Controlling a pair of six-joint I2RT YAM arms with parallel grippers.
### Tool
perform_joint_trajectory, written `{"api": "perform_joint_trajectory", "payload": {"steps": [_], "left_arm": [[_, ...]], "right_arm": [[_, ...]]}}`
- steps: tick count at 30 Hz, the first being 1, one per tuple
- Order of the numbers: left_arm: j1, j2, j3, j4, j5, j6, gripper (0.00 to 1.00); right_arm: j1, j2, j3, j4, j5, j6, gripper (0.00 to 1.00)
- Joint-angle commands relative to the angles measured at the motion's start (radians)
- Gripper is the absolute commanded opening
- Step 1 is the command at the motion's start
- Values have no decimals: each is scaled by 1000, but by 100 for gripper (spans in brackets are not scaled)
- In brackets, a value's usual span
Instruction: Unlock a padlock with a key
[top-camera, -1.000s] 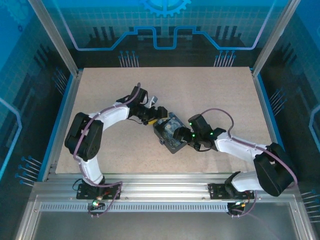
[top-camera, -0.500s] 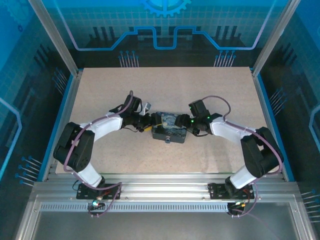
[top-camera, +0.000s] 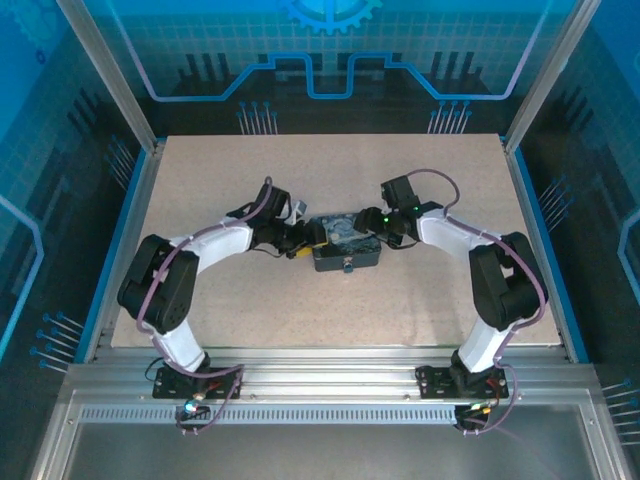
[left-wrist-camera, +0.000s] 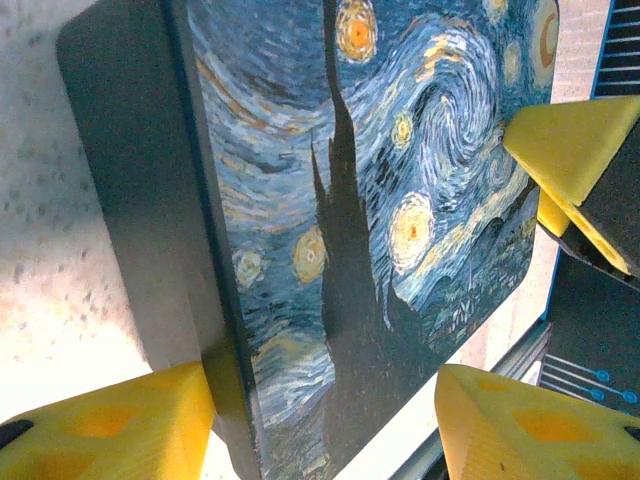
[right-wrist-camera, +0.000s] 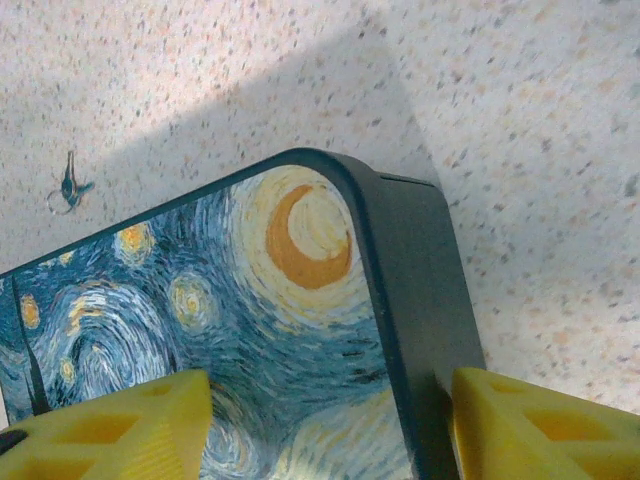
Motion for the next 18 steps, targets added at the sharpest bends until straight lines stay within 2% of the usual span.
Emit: {"api": "perform_joint_trajectory", "payload": {"steps": [1,10,18], "left_arm": [[-21,40,101,18,23,13,60],[-19,139,247,-76,-18,59,63],[-10,113,212,-73,-45,57,64]], "right_arm": [[-1,24,50,-21,-86,-30,65],[-31,50,76,-27,-84,-31,66],[-30,60,80,-17,-95,-31,67]]}}
